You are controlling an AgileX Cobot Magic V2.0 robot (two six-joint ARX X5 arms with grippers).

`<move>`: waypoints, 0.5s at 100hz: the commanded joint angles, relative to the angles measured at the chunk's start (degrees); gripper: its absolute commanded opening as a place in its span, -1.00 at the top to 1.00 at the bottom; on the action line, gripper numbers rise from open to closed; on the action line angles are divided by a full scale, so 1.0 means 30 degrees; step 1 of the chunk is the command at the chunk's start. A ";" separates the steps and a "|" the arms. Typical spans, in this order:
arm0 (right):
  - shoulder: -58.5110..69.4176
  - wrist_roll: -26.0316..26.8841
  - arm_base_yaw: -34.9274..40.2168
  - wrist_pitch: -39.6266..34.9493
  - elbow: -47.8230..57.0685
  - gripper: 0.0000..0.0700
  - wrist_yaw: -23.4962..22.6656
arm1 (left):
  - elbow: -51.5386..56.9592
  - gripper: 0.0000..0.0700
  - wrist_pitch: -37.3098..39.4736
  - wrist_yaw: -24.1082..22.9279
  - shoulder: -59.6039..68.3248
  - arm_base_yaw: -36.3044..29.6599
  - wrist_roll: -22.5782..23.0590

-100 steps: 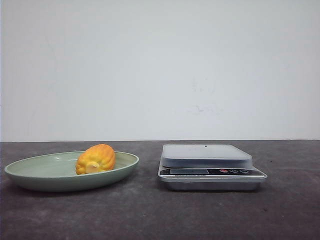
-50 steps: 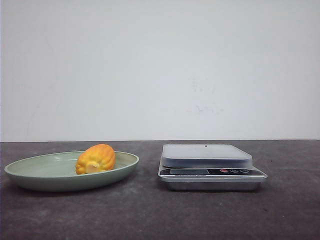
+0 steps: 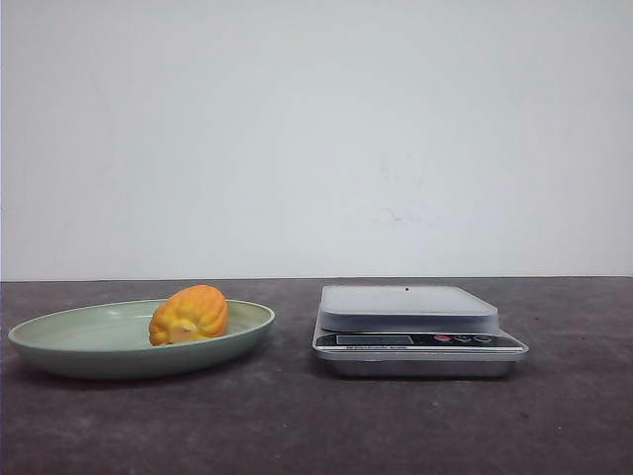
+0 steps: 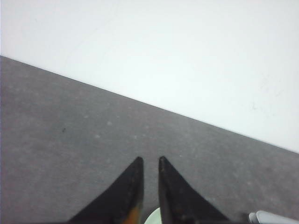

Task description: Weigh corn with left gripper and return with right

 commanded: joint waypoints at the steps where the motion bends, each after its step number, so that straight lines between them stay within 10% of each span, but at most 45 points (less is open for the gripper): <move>1: 0.1166 0.0095 -0.0007 -0.0219 0.1610 0.77 -0.0619 | 0.2295 0.93 -0.0641 0.0357 0.1865 -0.0007 0.1311; 14: 0.3140 -0.0131 -0.0007 -0.1078 0.3657 -0.63 -0.1472 | 0.5158 0.21 -0.2135 0.1661 0.4685 -0.0007 0.1443; 50: 0.4867 -0.1406 -0.0007 -0.3599 0.6273 -0.64 -0.3402 | 0.8196 0.11 -0.2616 0.2412 1.0222 -0.4830 0.1326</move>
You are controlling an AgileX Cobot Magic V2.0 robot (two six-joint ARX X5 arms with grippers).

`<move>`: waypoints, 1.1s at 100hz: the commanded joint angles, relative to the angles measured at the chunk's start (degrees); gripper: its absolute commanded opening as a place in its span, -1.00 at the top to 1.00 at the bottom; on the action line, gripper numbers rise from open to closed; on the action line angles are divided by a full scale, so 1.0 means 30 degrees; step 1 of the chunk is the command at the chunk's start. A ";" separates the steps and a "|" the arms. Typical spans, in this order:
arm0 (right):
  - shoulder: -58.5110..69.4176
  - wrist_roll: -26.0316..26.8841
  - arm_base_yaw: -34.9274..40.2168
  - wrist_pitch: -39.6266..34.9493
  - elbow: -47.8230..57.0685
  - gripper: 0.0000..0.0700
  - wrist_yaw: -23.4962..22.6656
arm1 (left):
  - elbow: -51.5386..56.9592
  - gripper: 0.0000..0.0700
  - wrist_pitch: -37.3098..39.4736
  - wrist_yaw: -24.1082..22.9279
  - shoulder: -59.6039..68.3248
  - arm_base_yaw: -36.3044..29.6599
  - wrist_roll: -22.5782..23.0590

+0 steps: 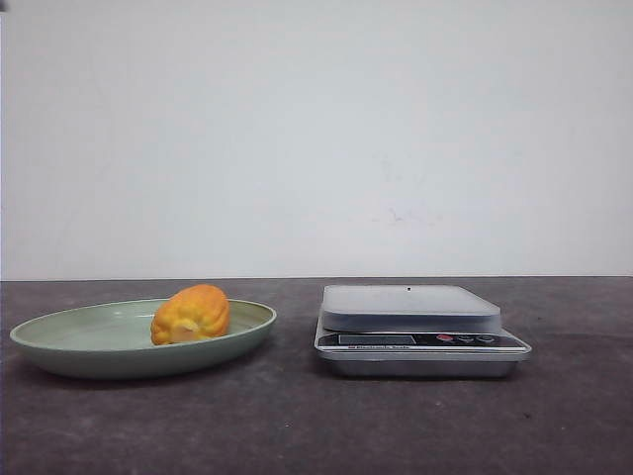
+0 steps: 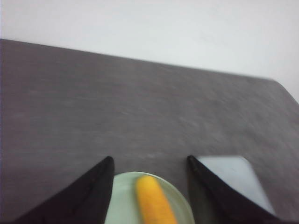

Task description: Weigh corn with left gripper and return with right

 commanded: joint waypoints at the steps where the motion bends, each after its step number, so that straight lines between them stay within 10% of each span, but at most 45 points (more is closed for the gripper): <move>1: -0.0015 -0.0517 -0.0007 -0.0058 0.0729 -0.64 -0.0087 | 0.0634 0.11 0.0189 -0.0707 0.1217 -0.1158 0.0240; 110: -0.0022 -0.1421 -0.0007 -0.2011 0.1443 -0.64 -0.0335 | 0.1086 0.01 0.0182 -0.2601 1.4579 -0.5865 -0.1042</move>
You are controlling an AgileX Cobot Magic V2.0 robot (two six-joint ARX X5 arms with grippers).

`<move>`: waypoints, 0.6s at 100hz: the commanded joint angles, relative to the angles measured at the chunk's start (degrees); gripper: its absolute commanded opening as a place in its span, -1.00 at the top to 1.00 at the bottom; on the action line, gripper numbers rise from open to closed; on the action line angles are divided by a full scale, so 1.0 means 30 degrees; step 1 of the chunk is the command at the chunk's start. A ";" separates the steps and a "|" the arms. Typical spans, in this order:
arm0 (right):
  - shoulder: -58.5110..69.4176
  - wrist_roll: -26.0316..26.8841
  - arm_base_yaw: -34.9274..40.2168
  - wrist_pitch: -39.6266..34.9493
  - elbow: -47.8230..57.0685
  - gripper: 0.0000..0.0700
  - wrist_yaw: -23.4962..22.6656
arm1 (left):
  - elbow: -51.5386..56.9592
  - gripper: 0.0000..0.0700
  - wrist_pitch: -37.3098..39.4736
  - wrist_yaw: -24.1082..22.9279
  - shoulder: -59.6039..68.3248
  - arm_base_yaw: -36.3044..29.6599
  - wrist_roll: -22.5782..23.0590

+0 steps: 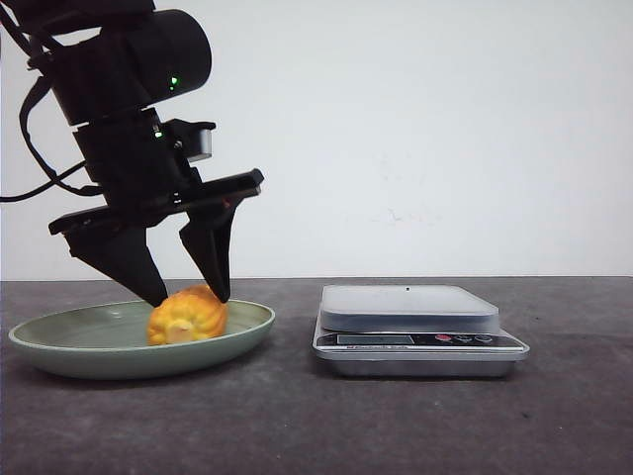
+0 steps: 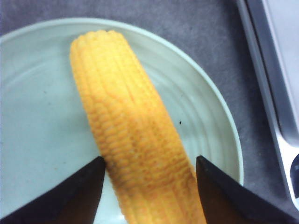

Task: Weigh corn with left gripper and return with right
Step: 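Lower the left gripper onto the yellow corn cob and close it, then lift the corn with the left gripper and carry it over the scale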

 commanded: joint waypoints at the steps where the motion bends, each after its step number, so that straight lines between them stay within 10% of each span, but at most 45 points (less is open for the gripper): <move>1: 0.0073 -0.0204 -0.0007 0.0182 0.0342 -0.64 -0.0022 | 0.0255 0.01 0.0000 -0.0066 0.0576 -0.0306 -0.0160; 24: 0.0066 -0.0204 -0.0007 0.0175 0.0342 -0.64 0.0066 | 0.0255 1.00 -0.0036 -0.0087 0.1195 -0.0685 -0.0189; 60: 0.0073 -0.0211 -0.0007 0.0175 0.0342 -0.64 0.0452 | 0.0867 0.99 -0.1049 -0.0882 -0.1719 -0.0918 0.0321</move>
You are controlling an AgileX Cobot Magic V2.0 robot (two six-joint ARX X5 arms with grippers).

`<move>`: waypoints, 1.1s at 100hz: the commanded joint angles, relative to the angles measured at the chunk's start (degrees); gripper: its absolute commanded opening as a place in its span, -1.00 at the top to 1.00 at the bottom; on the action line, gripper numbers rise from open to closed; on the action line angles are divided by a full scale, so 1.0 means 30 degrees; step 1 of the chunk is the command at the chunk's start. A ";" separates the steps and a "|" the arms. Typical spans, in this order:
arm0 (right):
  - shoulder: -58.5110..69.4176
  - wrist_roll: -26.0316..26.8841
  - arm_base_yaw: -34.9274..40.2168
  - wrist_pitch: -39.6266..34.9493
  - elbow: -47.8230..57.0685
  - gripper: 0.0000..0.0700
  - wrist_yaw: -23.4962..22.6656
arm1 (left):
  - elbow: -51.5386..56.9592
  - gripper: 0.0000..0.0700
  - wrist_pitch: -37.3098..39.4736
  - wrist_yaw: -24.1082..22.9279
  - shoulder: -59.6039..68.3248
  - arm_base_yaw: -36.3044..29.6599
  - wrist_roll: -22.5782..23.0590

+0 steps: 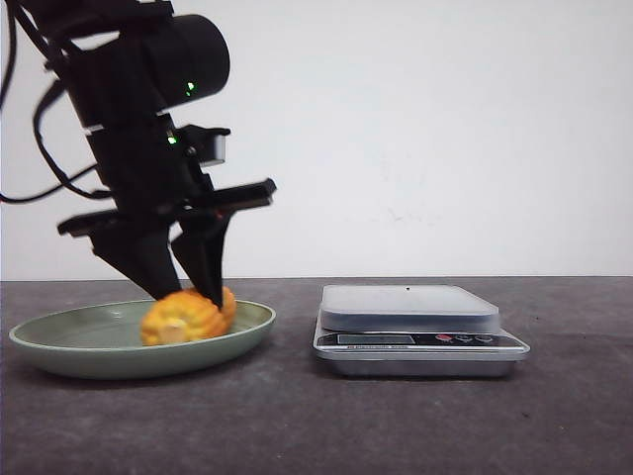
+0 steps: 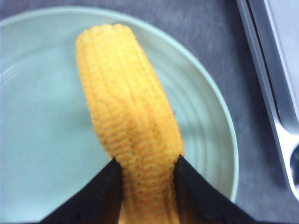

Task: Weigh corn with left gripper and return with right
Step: 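Lift the corn with the left gripper and carry it over the scale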

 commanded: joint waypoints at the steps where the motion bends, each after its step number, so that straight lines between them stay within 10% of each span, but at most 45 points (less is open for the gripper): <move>1: 0.0073 -0.0168 -0.0007 0.0175 0.0342 -0.64 0.0044 | 0.0685 0.99 -0.0007 -0.0044 -0.1290 -0.0233 0.0270; 110: 0.0029 -0.0168 -0.0007 -0.0546 0.0342 -0.64 0.0044 | 0.9581 0.98 0.0262 0.0452 0.6987 -0.4597 -0.2047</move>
